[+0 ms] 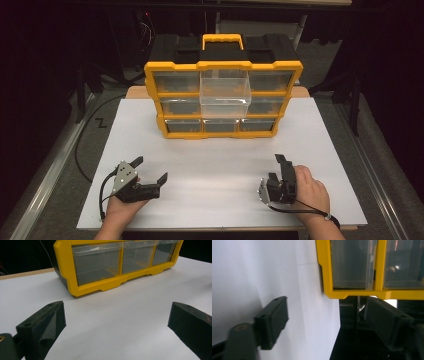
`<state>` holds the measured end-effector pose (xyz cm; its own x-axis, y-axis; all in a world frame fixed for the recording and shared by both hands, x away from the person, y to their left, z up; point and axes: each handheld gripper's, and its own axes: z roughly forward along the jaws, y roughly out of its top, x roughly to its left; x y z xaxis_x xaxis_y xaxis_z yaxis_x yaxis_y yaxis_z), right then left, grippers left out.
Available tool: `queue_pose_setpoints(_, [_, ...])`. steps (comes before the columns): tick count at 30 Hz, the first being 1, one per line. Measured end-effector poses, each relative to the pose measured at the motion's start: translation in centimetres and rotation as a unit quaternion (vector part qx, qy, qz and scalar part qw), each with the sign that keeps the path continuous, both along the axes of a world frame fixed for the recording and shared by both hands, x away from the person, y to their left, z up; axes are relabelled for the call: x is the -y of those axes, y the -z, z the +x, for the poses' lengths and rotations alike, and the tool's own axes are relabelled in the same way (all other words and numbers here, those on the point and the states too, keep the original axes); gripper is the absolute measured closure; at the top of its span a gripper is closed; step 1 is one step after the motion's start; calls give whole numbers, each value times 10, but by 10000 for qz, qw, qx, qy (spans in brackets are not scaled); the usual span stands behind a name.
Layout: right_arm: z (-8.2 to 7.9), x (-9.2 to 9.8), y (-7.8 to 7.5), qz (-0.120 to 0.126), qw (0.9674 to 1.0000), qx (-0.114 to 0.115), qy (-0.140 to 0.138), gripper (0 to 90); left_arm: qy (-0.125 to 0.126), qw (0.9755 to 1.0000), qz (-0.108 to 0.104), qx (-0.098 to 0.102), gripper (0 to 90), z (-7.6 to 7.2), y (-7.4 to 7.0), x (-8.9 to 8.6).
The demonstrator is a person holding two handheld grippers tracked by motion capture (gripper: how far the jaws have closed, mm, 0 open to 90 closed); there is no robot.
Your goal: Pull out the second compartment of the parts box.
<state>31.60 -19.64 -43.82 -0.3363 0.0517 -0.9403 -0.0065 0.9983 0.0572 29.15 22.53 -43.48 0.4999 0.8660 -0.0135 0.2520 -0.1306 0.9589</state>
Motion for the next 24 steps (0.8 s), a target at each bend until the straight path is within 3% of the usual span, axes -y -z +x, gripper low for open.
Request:
queue_pose_setpoints(2, [1,-1,-2,-42,9999,79,-105,127,-1,10000,3,-11,21,0,0,0])
queue_pose_setpoints(4, [1,-2,-1,-8,10000,62,-17,26,-2,10000,7,-25,21,0,1,0])
queue_pose_setpoints(7, [1,-3,1,-44,9998,177,-79,8,-7,10000,11,-24,21,0,1,0])
queue_pose_setpoints(10, [2,-3,-2,183,9997,149,-58,8,-15,10000,5,-43,21,1,1,-1])
queue_pose_setpoints(13, [1,-1,-5,675,9976,-74,147,9,-8,10000,-18,-53,17,1,1,-1])
queue_pose_setpoints(15, [0,0,-6,1099,9934,-239,235,9,-11,10000,-43,-48,15,1,1,-1])
queue_pose_setpoints(18, [2,4,-7,1440,9882,-434,295,9,-25,10000,-40,-57,15,1,1,-1])
queue_pose_setpoints(19, [3,5,-7,1608,9853,-477,337,9,-17,10000,-20,-78,15,1,1,-1])
queue_pose_setpoints(20, [3,6,-5,1910,9790,-567,424,9,-23,10000,-17,-85,15,1,1,-1])
queue_pose_setpoints(21, [5,9,-7,1918,9787,-593,419,9,-32,10000,-2,-90,15,1,1,-1])
queue_pose_setpoints(22, [6,10,-6,2162,9726,-689,505,9,-34,9999,7,-98,15,2,1,-1])
queue_pose_setpoints(23, [7,12,-6,2311,9692,-670,527,10,-43,9999,11,-104,15,2,1,-1])
queue_pose_setpoints(24, [8,13,-5,2659,9596,-713,581,10,-58,9999,12,-105,15,2,1,-1])
